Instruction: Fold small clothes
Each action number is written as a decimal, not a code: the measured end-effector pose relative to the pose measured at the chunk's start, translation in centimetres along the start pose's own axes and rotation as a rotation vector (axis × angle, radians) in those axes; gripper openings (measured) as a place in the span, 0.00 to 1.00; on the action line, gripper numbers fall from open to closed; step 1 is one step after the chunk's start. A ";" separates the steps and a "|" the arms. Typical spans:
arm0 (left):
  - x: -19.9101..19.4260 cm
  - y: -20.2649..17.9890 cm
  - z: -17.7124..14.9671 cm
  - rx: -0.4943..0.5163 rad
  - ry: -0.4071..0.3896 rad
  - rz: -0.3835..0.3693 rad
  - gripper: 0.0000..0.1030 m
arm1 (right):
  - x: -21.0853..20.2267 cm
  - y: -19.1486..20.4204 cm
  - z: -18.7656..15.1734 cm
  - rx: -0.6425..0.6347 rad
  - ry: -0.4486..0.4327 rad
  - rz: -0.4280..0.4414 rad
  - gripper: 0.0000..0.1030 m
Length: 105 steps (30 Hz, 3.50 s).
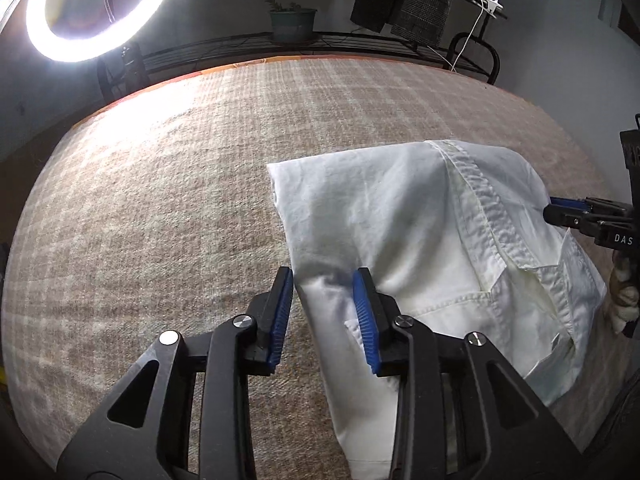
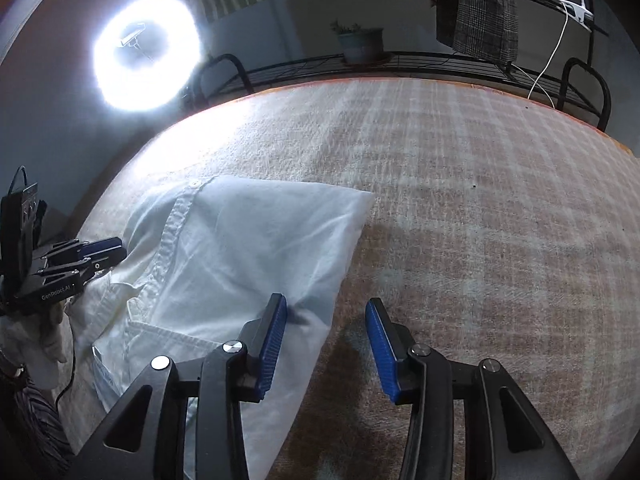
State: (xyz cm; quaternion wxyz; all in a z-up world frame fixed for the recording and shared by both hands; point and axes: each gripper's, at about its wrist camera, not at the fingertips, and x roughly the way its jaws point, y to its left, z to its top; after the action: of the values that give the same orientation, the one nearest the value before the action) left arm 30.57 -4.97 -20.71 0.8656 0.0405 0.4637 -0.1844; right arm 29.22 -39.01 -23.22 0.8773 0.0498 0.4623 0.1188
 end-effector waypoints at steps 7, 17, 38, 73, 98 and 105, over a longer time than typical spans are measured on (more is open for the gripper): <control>-1.2 1.4 -0.6 -0.024 -0.004 -0.021 0.40 | -1.3 -0.9 -0.4 0.007 0.013 0.011 0.42; -2.2 7.5 -1.2 -0.483 0.046 -0.321 0.46 | -1.7 -6.0 -0.8 0.354 -0.021 0.324 0.59; 1.7 5.7 -0.1 -0.566 0.147 -0.404 0.31 | 2.8 -4.0 -0.9 0.462 0.070 0.430 0.31; 1.8 -17.7 13.7 -0.078 -0.063 -0.379 0.09 | -12.2 -6.9 6.9 0.104 -0.226 -0.106 0.08; 18.4 -37.5 23.8 0.056 -0.069 -0.302 0.09 | -10.1 -30.1 11.4 0.212 -0.238 -0.406 0.08; 18.6 -37.1 23.5 0.110 -0.081 -0.185 0.16 | -9.6 -30.3 12.4 0.200 -0.210 -0.517 0.24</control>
State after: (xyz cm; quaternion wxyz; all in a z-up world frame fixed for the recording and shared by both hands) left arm 45.15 -50.32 -18.83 0.8595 0.0374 0.4192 -0.2902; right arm 39.11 -70.51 -14.52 0.9123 0.0284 0.3756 -0.1605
